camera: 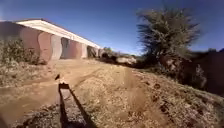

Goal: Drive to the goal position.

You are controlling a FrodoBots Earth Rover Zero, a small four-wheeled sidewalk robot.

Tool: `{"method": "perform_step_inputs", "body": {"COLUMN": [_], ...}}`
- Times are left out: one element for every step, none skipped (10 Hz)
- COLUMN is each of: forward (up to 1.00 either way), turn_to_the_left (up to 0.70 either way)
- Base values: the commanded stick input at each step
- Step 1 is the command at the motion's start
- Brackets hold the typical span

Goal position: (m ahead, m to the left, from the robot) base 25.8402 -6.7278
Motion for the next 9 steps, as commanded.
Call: {"method": "perform_step_inputs", "body": {"forward": [0.50, 0.50, 0.50, 0.50, 0.50, 0.50, 0.50, 0.50, 0.50], "turn_to_the_left": [-0.46, -0.21, -0.02, 0.00, 0.00, 0.00, 0.00, 0.00, 0.00]}}
